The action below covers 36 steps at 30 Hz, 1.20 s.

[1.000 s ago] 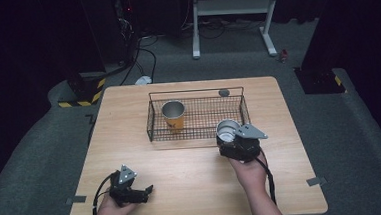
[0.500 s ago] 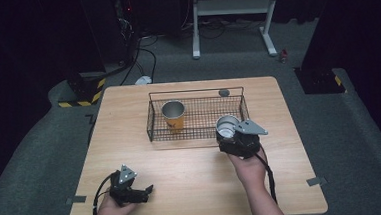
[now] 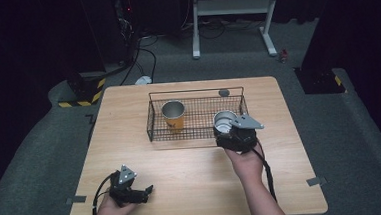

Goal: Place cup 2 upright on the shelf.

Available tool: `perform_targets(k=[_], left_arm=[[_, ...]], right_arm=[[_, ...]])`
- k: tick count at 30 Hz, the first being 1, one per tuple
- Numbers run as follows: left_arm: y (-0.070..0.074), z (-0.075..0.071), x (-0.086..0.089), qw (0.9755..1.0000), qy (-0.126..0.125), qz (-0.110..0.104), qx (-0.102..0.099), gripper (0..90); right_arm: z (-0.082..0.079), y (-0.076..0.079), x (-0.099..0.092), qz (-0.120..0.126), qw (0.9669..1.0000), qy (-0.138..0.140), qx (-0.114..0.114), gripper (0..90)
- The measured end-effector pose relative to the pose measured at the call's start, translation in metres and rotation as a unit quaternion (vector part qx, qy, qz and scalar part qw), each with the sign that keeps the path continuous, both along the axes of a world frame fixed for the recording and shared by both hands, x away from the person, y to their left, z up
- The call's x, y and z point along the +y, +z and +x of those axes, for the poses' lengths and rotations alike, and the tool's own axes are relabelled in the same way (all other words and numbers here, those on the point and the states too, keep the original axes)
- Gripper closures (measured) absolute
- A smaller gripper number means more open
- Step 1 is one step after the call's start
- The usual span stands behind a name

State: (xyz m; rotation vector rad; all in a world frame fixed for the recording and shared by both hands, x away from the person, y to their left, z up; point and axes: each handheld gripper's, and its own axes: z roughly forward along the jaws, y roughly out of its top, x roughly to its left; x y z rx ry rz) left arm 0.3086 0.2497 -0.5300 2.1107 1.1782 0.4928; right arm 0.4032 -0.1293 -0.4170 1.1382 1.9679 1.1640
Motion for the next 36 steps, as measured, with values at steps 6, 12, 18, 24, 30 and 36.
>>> perform_targets(k=[6,12,18,24,30,36], left_arm=[[0.0,-0.001,0.0,1.0,0.002,-0.002,0.0,0.1],[0.0,0.0,0.0,1.0,0.001,-0.001,0.0,0.1],[0.0,0.0,0.0,1.0,0.0,0.0,0.0,0.1],[0.0,0.0,0.0,1.0,0.0,0.0,0.0,0.1],[0.0,0.0,0.0,1.0,0.0,0.0,0.0,0.1],[0.0,0.0,0.0,1.0,0.0,0.0,0.0,0.1]], right_arm=[[0.004,0.006,0.002,0.005,1.0,-0.001,-0.001,18.6],[0.008,0.009,0.003,0.005,1.0,-0.003,-0.002,18.6],[0.015,0.011,0.005,0.003,1.0,-0.004,-0.001,18.6],[0.021,0.014,0.01,0.001,1.0,-0.006,-0.001,18.6],[0.029,0.016,0.016,-0.005,1.0,-0.007,-0.003,18.6],[0.037,0.017,0.021,-0.007,0.9999,-0.011,0.0,18.6]])
